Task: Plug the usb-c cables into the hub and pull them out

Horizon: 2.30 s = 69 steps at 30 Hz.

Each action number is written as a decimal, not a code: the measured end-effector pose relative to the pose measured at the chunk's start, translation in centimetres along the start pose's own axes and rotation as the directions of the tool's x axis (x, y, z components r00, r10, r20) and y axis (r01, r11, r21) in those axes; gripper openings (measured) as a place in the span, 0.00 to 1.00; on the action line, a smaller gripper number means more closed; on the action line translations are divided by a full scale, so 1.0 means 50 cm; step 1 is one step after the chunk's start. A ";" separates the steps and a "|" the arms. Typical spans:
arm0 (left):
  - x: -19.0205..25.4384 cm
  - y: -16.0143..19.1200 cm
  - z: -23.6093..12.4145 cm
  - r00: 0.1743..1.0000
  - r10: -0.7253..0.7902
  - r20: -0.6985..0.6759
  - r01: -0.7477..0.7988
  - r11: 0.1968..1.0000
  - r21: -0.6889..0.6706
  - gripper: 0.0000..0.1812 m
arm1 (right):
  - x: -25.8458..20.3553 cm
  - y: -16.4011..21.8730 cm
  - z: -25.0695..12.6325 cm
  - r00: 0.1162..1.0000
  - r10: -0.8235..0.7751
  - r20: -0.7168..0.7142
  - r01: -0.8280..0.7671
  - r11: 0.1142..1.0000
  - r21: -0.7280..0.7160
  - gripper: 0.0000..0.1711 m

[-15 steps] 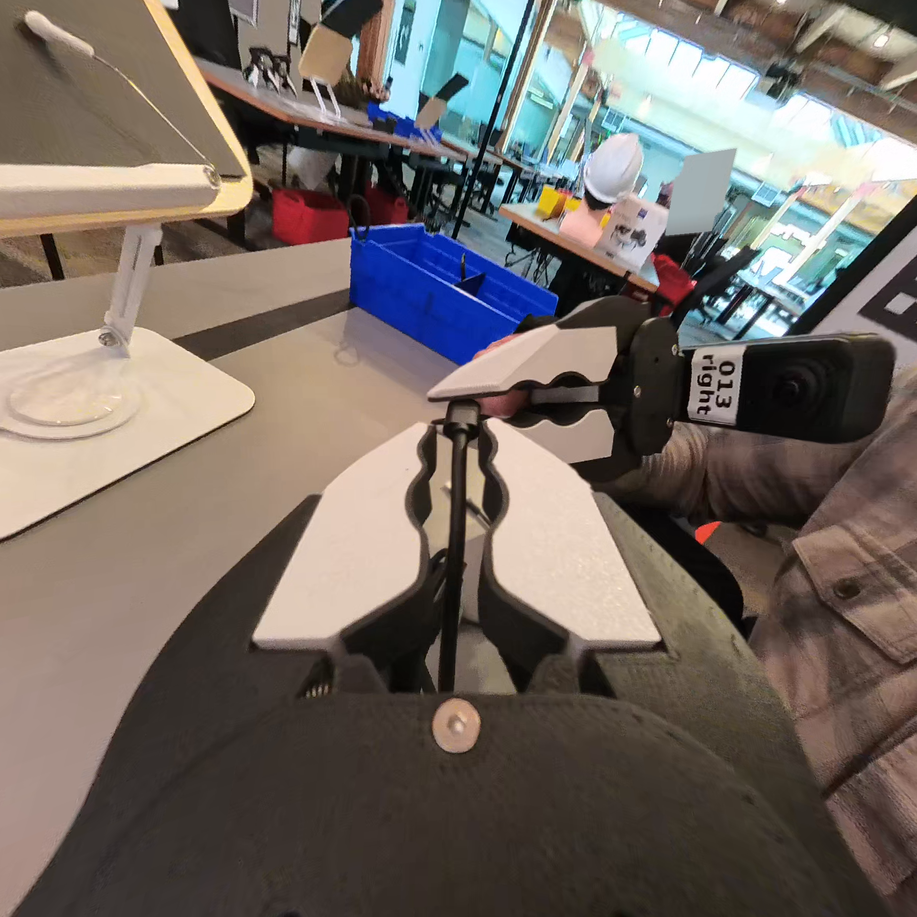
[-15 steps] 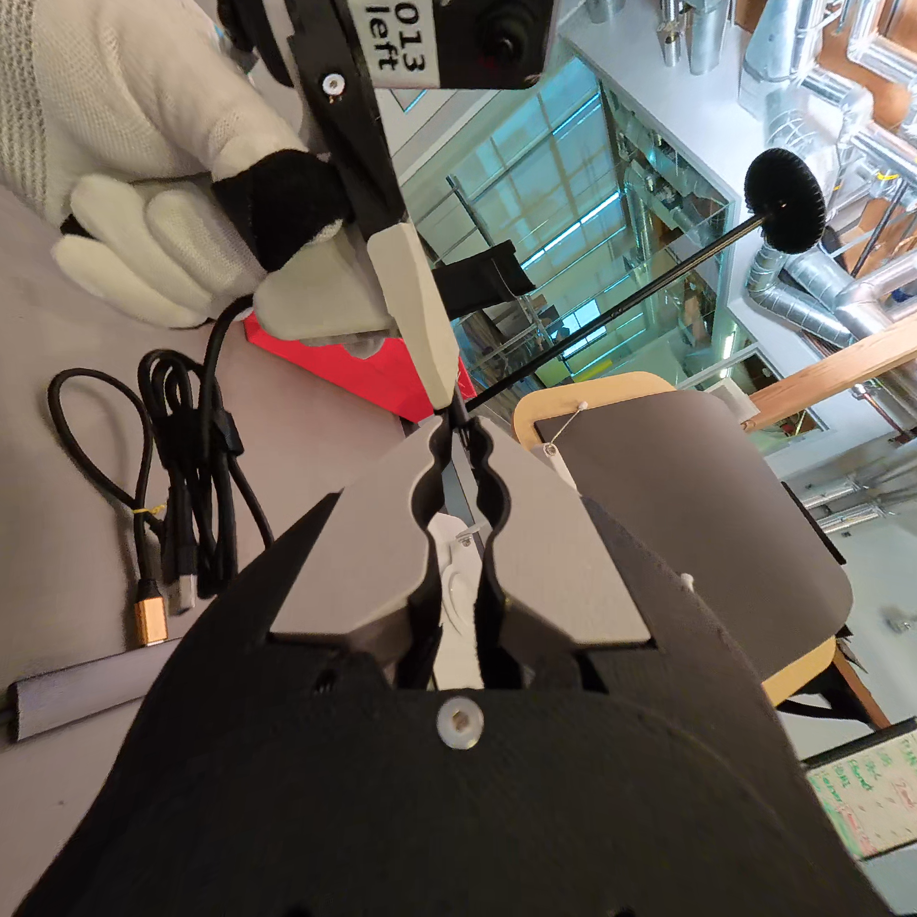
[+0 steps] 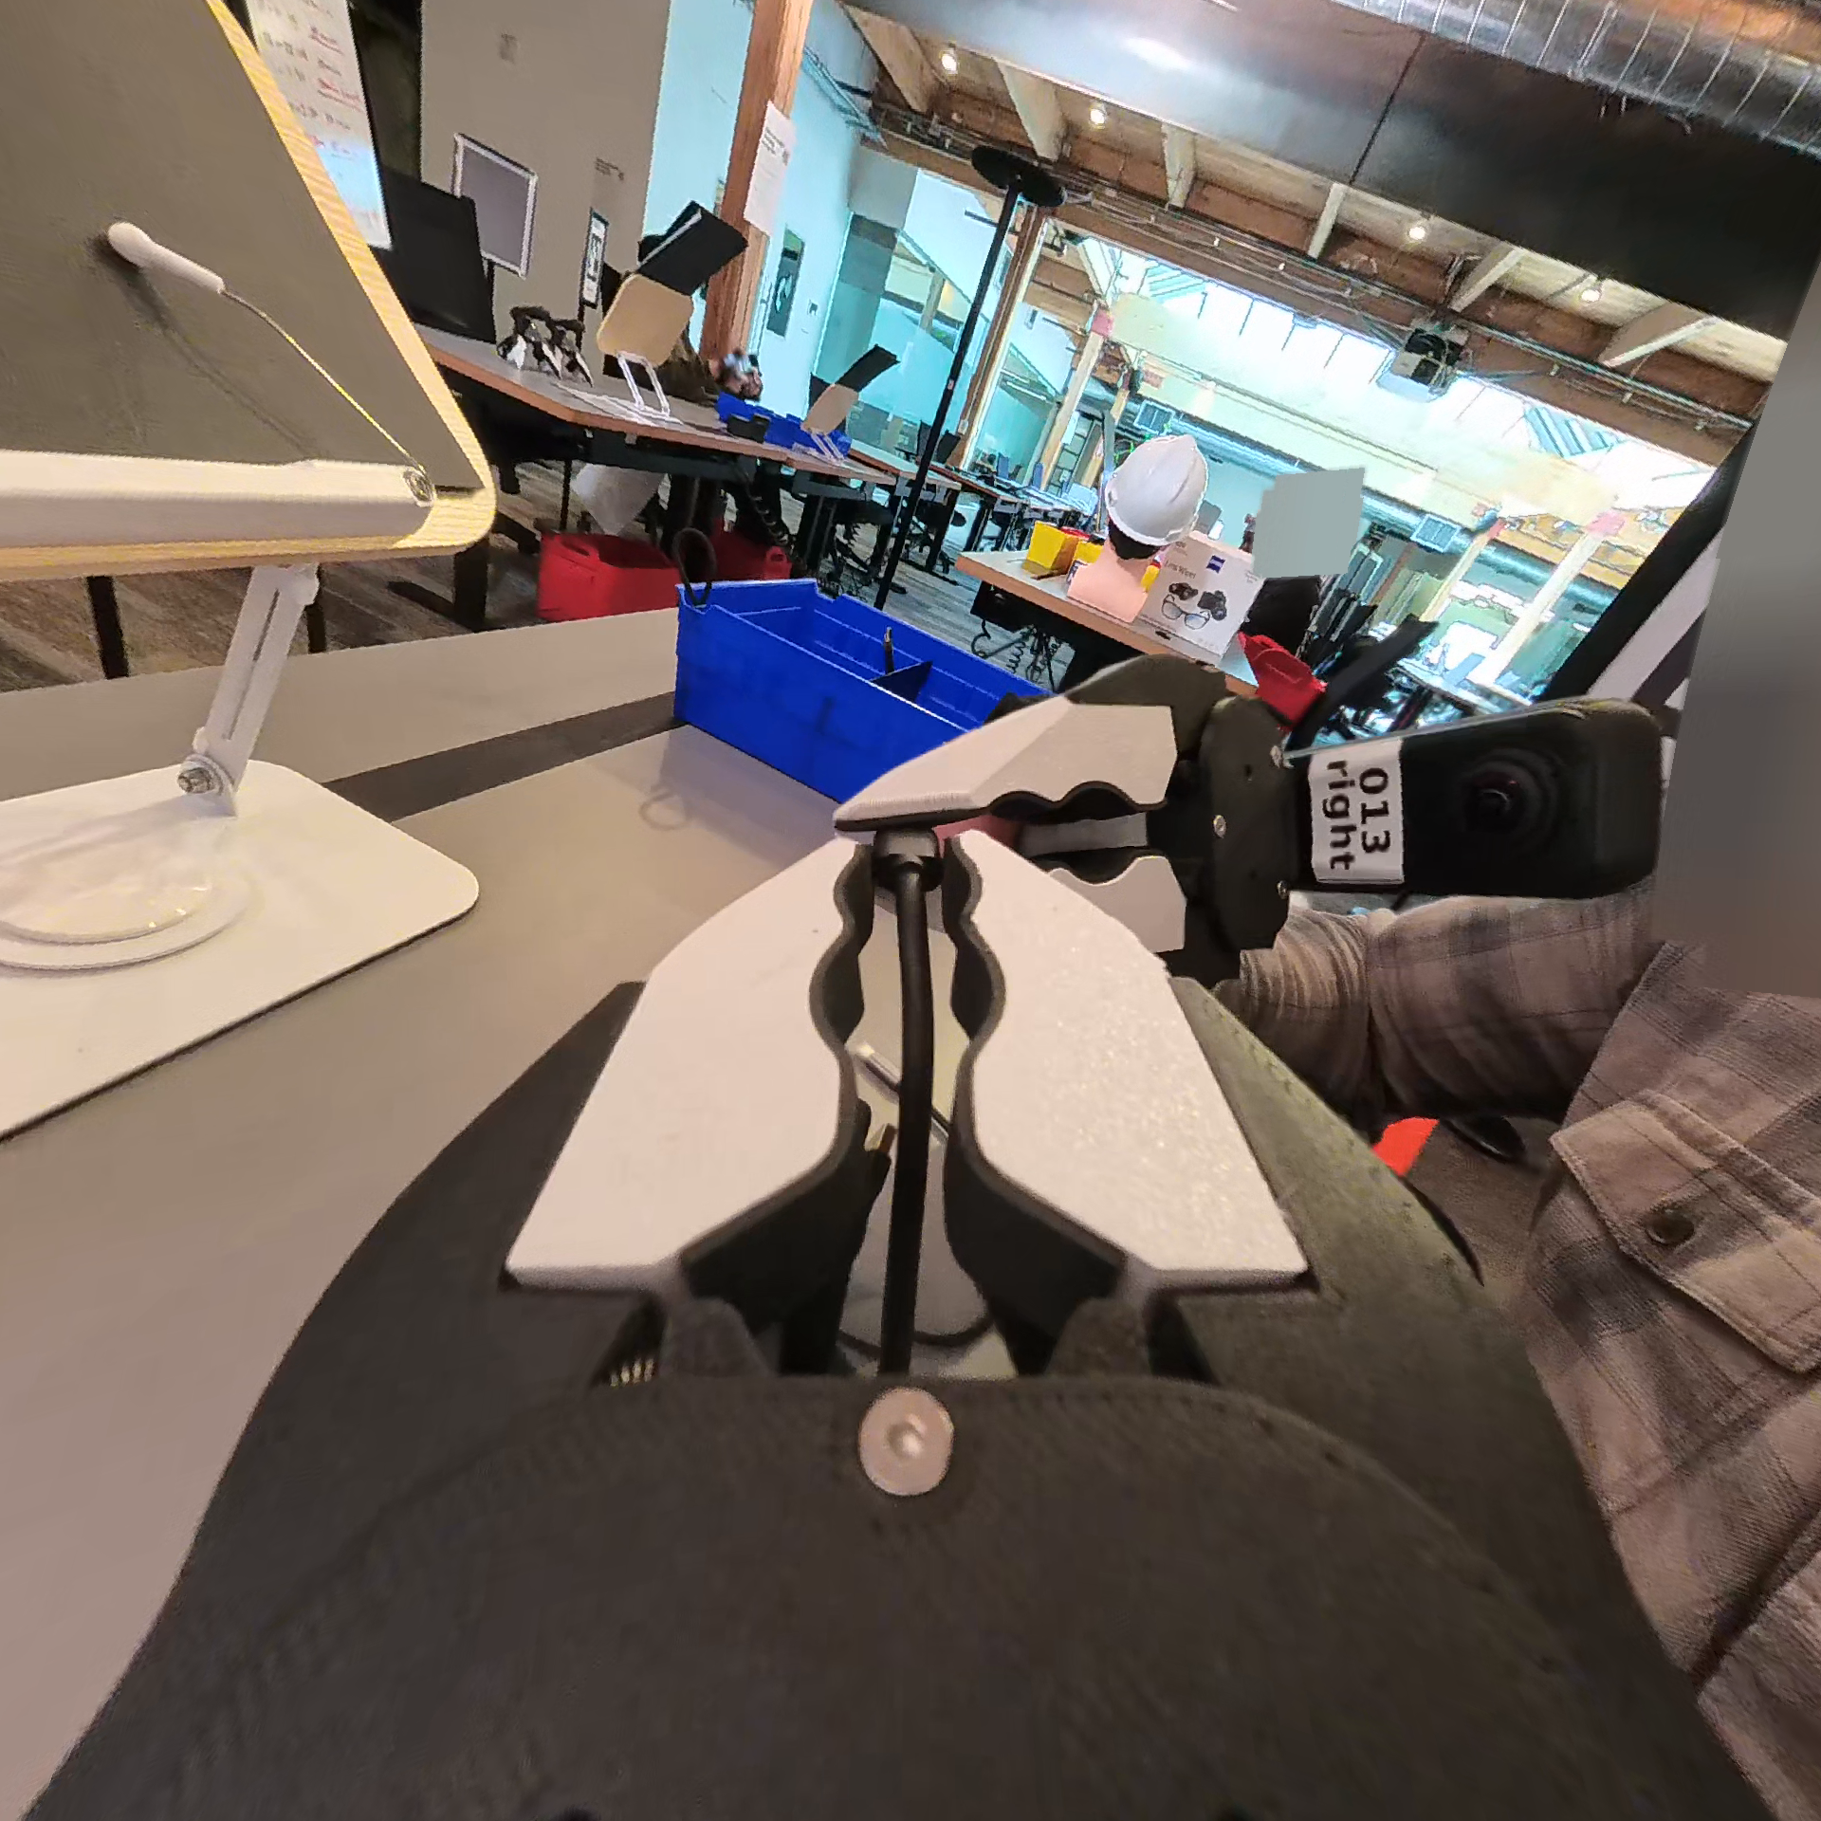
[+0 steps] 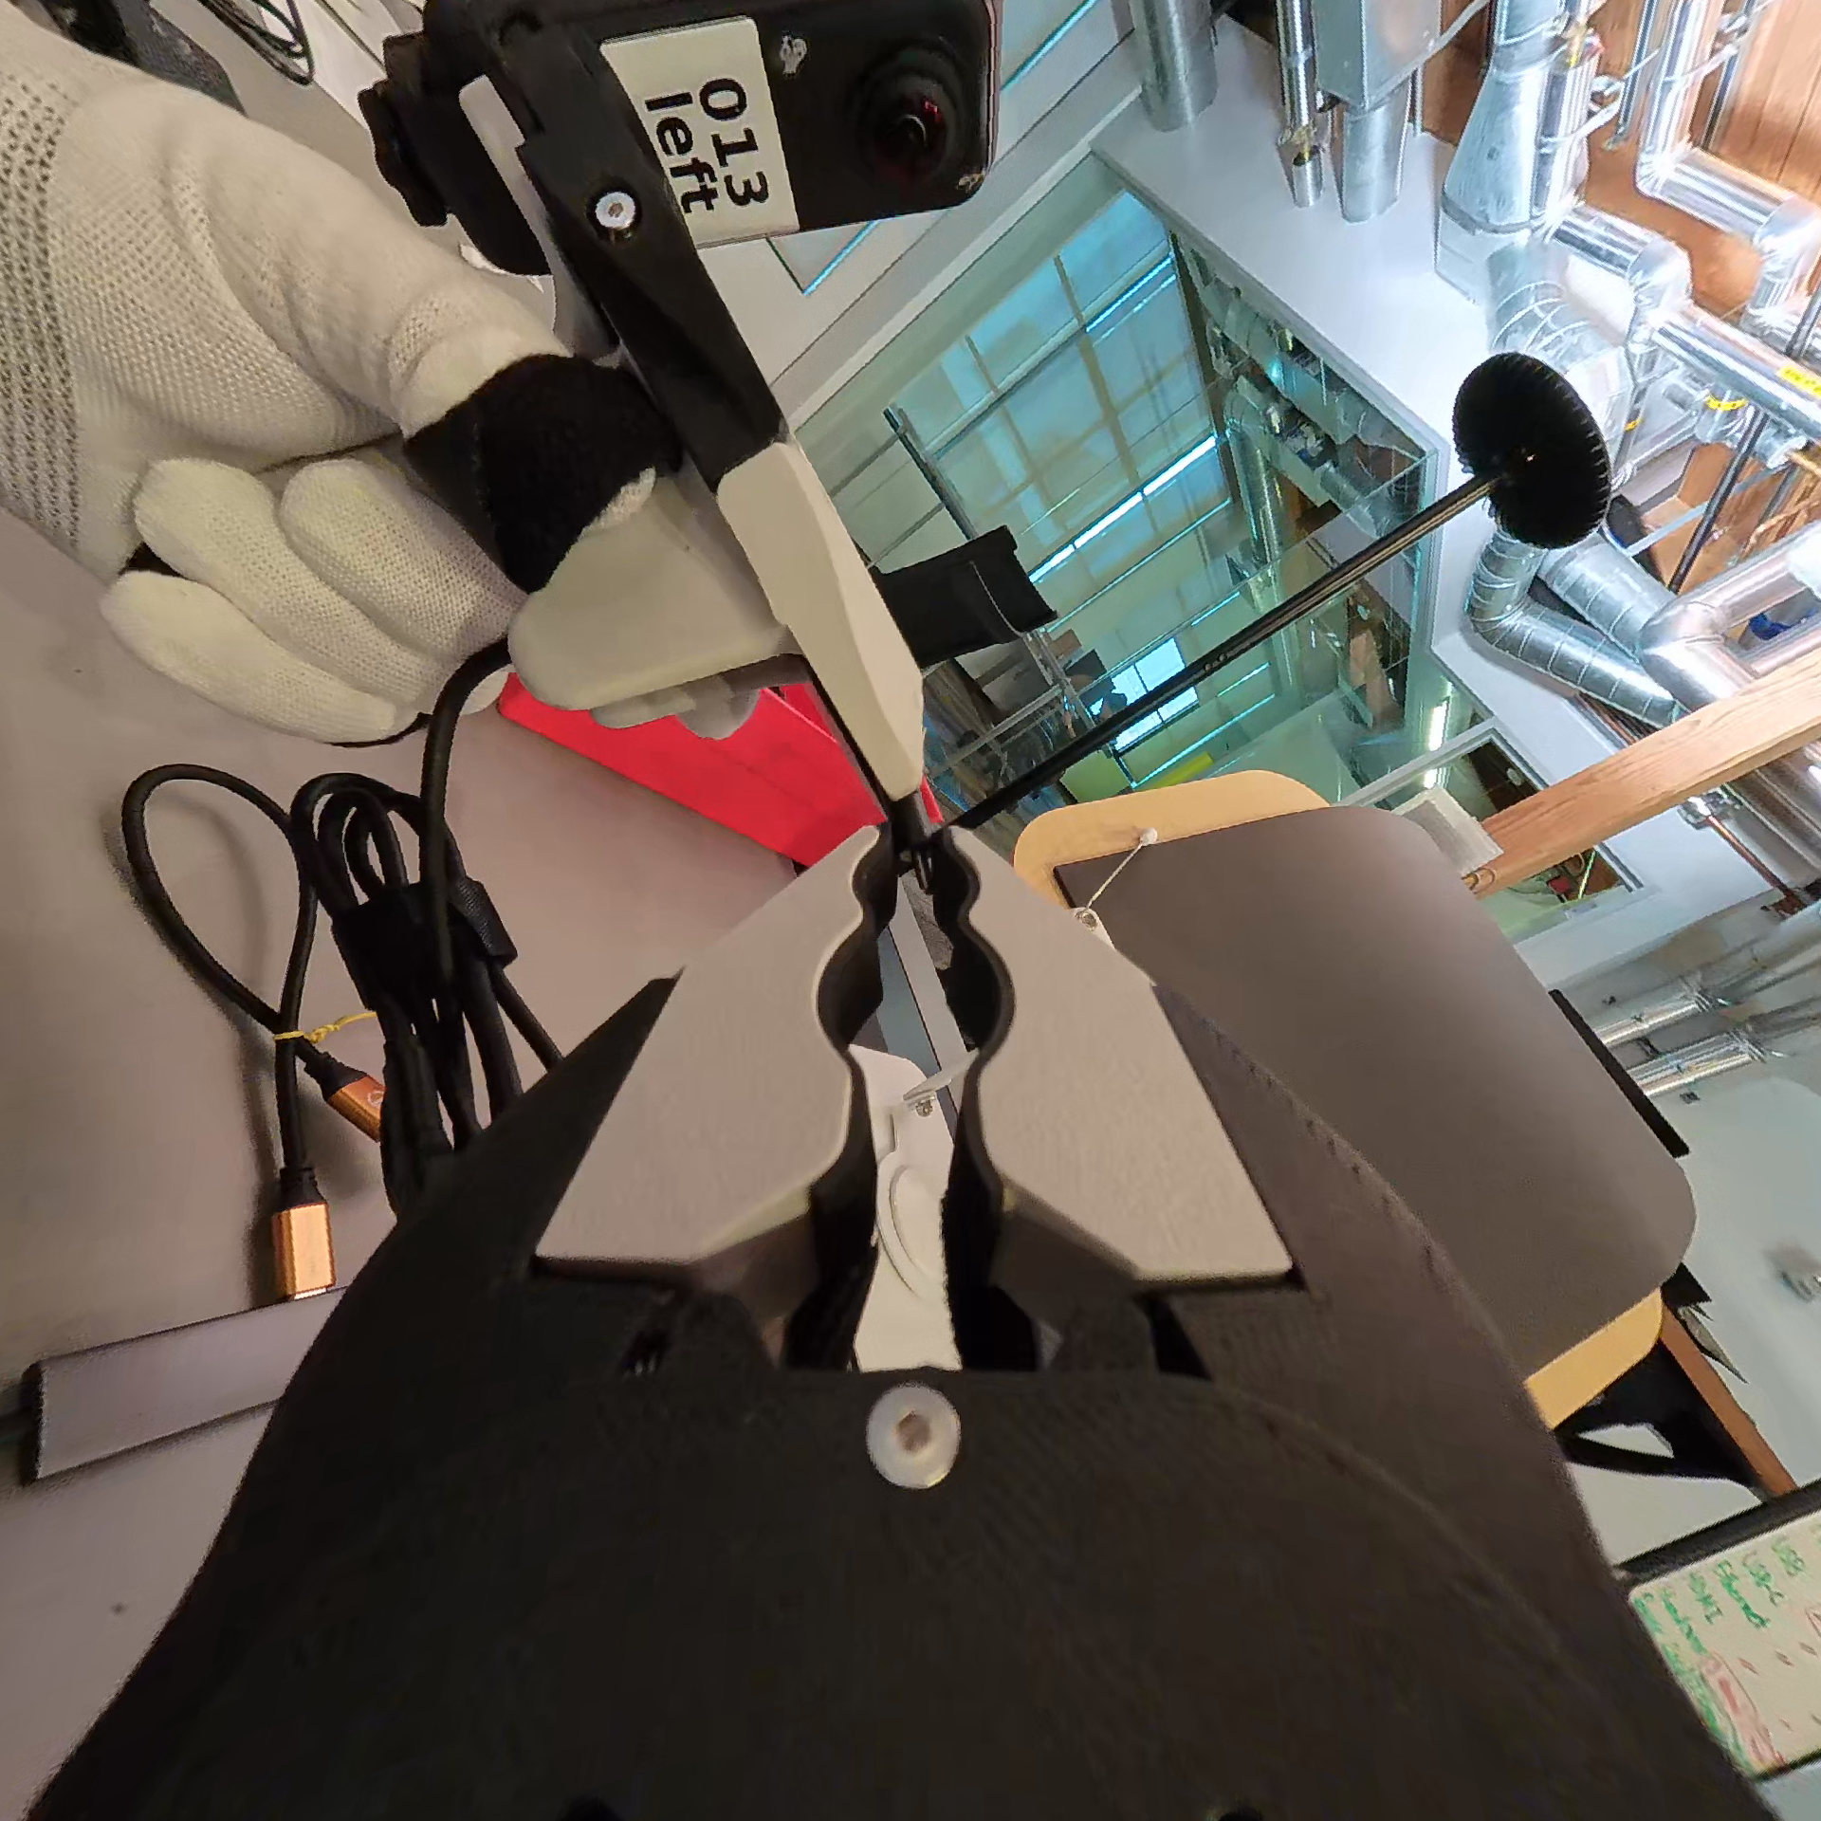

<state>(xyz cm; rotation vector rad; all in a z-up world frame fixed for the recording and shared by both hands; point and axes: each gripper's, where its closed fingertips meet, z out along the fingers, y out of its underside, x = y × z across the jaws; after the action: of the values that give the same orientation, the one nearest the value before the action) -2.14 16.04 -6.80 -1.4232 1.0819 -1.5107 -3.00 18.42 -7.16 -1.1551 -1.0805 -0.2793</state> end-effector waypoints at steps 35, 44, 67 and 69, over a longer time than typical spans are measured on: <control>0.002 0.039 -0.039 0.990 0.101 0.102 -0.076 0.970 -0.229 0.07 | -0.032 -0.016 0.009 0.863 -0.491 0.122 0.502 0.861 -0.084 0.02; -0.025 -0.045 -0.075 0.983 0.084 0.160 -0.075 0.995 -0.061 0.32 | -0.008 -0.017 0.007 0.997 -0.008 0.073 0.010 1.000 -0.027 0.02; -0.024 0.002 -0.005 0.985 0.173 0.019 -0.169 0.976 -0.138 0.33 | 0.003 0.008 0.023 0.990 -0.144 -0.006 0.141 0.979 -0.149 0.01; -0.028 -0.009 -0.002 0.978 0.199 0.068 -0.192 0.977 -0.097 0.25 | 0.004 0.008 0.022 0.986 -0.167 -0.007 0.163 0.972 -0.167 0.02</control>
<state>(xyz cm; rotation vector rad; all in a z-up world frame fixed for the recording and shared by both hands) -2.13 17.50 -6.84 -1.3801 1.2180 -1.2720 -3.20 19.58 -7.24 -1.2081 -1.1536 -0.5186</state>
